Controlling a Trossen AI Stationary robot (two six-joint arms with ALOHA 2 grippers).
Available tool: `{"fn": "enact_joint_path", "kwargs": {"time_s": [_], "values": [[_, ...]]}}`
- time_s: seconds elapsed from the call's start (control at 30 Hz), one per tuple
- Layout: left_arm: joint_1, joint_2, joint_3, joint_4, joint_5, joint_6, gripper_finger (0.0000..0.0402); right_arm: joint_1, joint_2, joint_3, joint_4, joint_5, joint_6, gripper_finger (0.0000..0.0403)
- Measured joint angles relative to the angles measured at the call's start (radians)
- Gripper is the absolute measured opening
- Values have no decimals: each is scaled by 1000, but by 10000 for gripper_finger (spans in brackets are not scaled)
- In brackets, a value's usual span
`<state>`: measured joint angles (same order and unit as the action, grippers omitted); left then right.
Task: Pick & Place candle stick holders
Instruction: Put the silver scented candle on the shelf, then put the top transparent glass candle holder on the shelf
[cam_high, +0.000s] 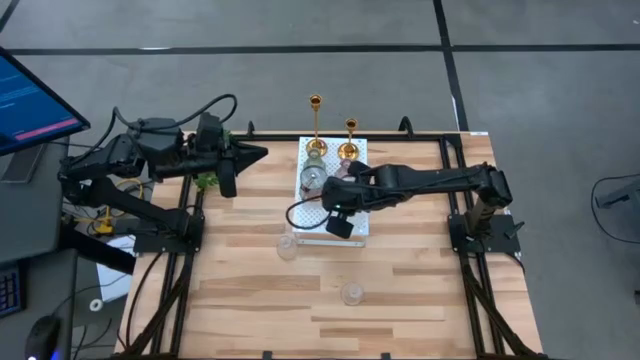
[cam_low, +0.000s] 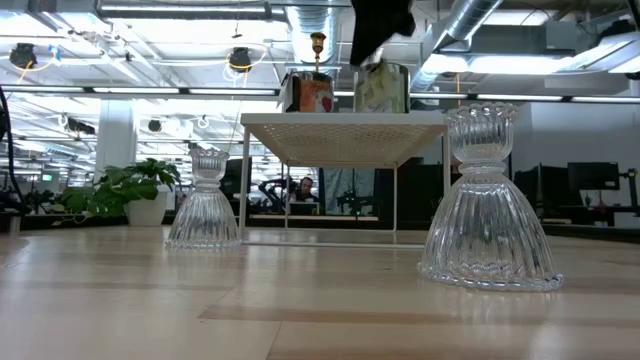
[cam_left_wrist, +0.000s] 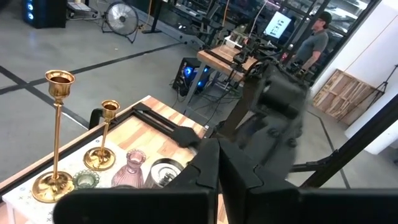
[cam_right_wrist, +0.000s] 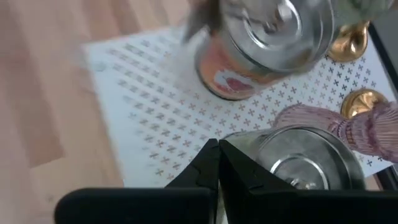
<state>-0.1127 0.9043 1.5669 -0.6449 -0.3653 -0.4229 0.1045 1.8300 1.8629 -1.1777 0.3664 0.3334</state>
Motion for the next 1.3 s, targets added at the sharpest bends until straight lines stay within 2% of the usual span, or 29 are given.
{"fn": "enact_joint_path", "kwargs": {"time_s": [0.13, 0.3, 0.37, 0.43, 0.57, 0.67, 0.73, 0.93, 1.1, 1.23, 1.3], "values": [[0, 0, 0, -7, 0, 0, 7, 66, -35, 122, -82, -1, 51, 0], [0, 0, 0, -108, 41, -12, 4, 203, -48, 262, -327, 25, 231, 0], [0, 0, -1, -183, 72, -51, 4, 270, -48, 262, -407, 47, 338, 0], [0, -2, -24, -232, 127, -93, 4, 334, -53, 213, -378, 38, 384, 0], [0, 0, -100, -291, 293, -188, 4, 429, -51, 131, -396, -25, 526, 5], [-20, 0, -176, -306, 441, -267, 4, 490, -44, 59, -394, -76, 631, 32], [-52, 1, -232, -314, 492, -324, 4, 526, -51, 33, -394, -99, 714, 63], [-163, 2, -377, -319, 515, -365, 8, 630, -51, 11, -394, -60, 880, 174], [-243, 2, -486, -314, 584, -235, 53, 677, -51, 10, -394, -10, 976, 234], [-248, 1, -575, -254, 590, -201, 117, 698, -51, 10, -393, 5, 1018, 238], [-246, 2, -617, -200, 559, -182, 154, 704, -51, 10, -393, 19, 1019, 232]]}}
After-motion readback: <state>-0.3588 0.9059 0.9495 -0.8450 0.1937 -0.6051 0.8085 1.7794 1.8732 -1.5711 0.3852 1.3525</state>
